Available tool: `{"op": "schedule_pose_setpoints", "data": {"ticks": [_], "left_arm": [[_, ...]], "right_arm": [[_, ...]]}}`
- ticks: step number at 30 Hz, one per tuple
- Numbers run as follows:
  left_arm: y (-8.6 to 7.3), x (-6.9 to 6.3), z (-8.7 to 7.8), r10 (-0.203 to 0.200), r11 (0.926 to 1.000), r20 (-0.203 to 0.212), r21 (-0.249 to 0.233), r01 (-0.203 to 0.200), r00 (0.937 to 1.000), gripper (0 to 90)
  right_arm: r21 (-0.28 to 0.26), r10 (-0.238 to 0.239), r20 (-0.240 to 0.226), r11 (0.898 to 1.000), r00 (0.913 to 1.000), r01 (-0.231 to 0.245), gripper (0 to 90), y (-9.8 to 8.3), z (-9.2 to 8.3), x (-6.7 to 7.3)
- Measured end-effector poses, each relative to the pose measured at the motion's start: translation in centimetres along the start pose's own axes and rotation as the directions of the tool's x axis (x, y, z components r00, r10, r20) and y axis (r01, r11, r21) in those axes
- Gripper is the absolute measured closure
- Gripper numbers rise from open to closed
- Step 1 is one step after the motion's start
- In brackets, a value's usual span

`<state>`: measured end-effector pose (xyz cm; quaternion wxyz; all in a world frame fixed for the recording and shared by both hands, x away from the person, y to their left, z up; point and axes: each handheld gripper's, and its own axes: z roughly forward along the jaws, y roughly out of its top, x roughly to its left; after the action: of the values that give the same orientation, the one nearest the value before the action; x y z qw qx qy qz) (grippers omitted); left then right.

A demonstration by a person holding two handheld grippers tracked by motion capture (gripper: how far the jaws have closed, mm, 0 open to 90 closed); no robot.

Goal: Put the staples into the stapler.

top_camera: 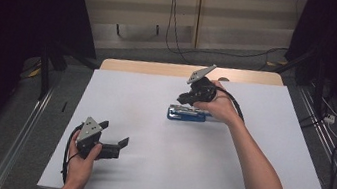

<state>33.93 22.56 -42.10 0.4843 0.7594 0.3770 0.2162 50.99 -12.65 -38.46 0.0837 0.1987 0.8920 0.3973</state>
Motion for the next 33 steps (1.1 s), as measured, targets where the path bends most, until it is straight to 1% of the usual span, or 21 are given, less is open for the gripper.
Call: {"op": "schedule_pose_setpoints", "data": {"ticks": [4,11,13,15,21,22,23,26,28,31,33], "left_arm": [[0.0,0.0,0.0,-0.001,1.0000,-0.001,0.000,0.001,1.0000,4.2],[0.0,0.0,0.0,0.005,1.0000,0.001,0.004,-0.005,1.0000,4.2],[0.0,0.0,0.0,0.000,1.0000,0.004,-0.001,0.000,1.0000,4.2],[0.0,0.0,0.0,0.006,1.0000,0.001,0.004,-0.006,1.0000,4.2],[0.0,0.0,0.0,0.006,1.0000,0.001,0.005,-0.006,1.0000,4.2],[0.0,0.0,0.0,-0.004,1.0000,0.003,-0.003,0.004,1.0000,4.2],[0.0,0.0,0.0,-0.002,1.0000,0.004,-0.001,0.002,1.0000,4.2],[0.0,0.0,0.0,0.009,0.9999,0.005,0.008,-0.009,0.9999,4.3],[0.0,0.0,0.0,0.001,1.0000,0.003,0.000,-0.001,1.0000,4.3],[-0.1,0.0,0.0,0.000,1.0000,0.004,0.000,0.000,1.0000,4.3],[-0.1,0.0,0.0,-0.001,1.0000,0.004,0.001,0.001,1.0000,4.3]], "right_arm": [[0.008,-0.025,-0.026,1.000,0.9994,0.025,79.4,-0.1,0.5,0.1],[0.023,-0.046,-0.030,0.999,0.9985,0.046,79.5,0.0,1.4,0.1],[0.019,-0.042,-0.039,0.999,0.9983,0.043,79.5,0.0,1.5,0.0],[0.015,-0.040,-0.048,0.999,0.9980,0.041,79.5,0.0,1.8,-0.1],[0.046,-0.046,-0.054,0.998,0.9974,0.049,79.4,-0.3,2.6,-0.4],[0.050,-0.051,-0.054,0.997,0.9973,0.054,79.5,-0.3,2.7,-0.4],[0.055,-0.056,-0.056,0.997,0.9969,0.059,79.4,-0.2,2.8,-0.4],[0.061,-0.070,-0.062,0.995,0.9957,0.073,79.4,-0.1,3.0,-0.4],[0.064,-0.076,-0.063,0.995,0.9951,0.080,79.5,-0.1,3.0,-0.4],[0.072,-0.088,-0.063,0.993,0.9941,0.092,79.4,-0.2,3.0,-0.5],[0.068,-0.097,-0.071,0.993,0.9928,0.102,79.4,-0.3,3.0,-0.6]]}}
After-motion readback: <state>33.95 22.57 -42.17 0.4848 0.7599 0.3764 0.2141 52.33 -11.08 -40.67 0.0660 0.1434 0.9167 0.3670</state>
